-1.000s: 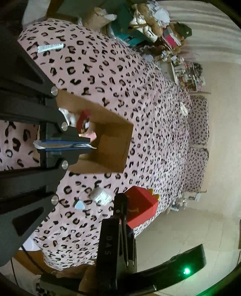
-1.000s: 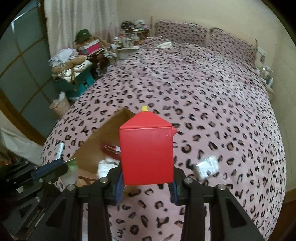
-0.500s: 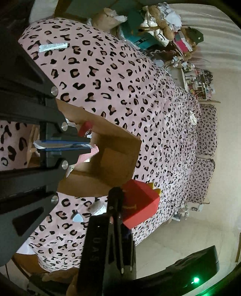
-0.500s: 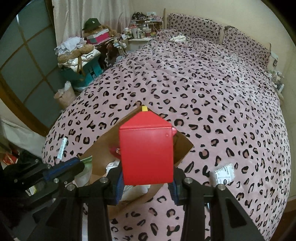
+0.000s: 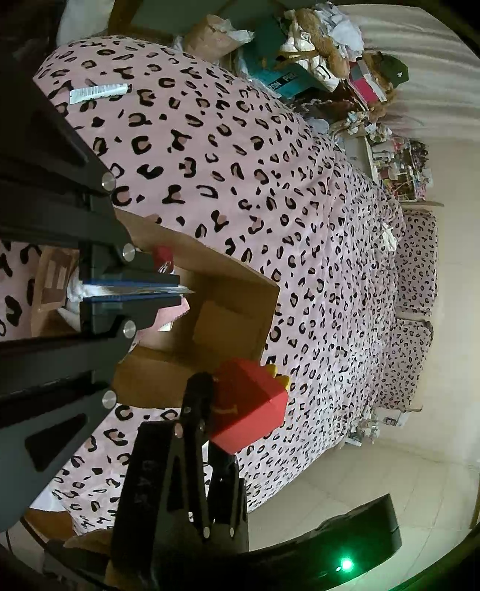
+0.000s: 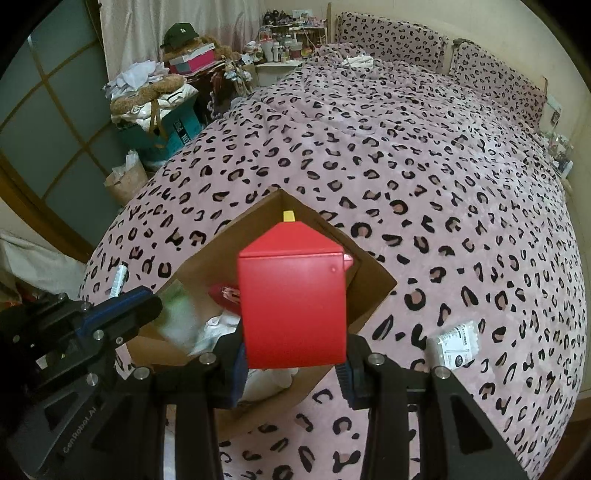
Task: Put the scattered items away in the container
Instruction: 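Carry the red box and silver strip with both tools over the cardboard box, then open both tools to drop the red box and silver strip into the box, then move both tools back toward the white tub and blue pick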
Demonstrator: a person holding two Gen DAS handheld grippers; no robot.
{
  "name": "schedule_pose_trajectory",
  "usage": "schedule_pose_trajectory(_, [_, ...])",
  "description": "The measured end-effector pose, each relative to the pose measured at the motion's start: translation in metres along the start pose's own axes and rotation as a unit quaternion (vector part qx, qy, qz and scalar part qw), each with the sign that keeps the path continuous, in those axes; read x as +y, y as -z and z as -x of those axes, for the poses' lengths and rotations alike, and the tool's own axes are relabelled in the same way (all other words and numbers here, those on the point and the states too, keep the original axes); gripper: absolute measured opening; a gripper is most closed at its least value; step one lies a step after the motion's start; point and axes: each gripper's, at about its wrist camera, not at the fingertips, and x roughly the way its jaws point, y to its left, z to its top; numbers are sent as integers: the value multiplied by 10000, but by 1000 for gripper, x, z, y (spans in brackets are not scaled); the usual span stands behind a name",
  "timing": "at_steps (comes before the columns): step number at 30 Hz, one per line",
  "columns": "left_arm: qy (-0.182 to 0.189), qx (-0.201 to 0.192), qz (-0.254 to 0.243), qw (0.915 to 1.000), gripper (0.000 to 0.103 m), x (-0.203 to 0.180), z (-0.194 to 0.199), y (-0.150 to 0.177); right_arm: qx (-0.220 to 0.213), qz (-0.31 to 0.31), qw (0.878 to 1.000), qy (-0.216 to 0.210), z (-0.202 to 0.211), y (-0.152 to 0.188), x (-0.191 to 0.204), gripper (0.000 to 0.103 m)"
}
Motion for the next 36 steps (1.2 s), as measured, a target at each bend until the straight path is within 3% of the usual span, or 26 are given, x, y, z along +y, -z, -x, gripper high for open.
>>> schedule_pose_trajectory(3, [-23, -25, 41, 10000, 5, 2, -1, -1, 1, -3, 10000, 3, 0, 0, 0, 40])
schedule_pose_trajectory(5, [-46, -2, 66, 10000, 14, 3, -2, -1, 20, 5, 10000, -6, -2, 0, 0, 40])
schedule_pose_trajectory(7, [-90, 7, 85, 9999, 36, 4, -1, 0, 51, 37, 10000, -12, -4, 0, 1, 40])
schedule_pose_trajectory(9, [-149, -12, 114, 9998, 49, 5, 1, 1, 85, 76, 9999, -24, -7, -1, 3, 40])
schedule_pose_trajectory(16, [-364, 21, 98, 9993, 71, 8, 9, 7, 153, 207, 9997, -58, -14, -2, 11, 40])
schedule_pose_trajectory(27, [-606, 89, 102, 9981, 83, 10, 26, 15, 102, 352, 9993, 30, -9, -9, 18, 40])
schedule_pose_trajectory(36, [-646, 133, 103, 9978, 83, 9, 30, 19, 150, 266, 9995, 27, -2, -4, 10, 40])
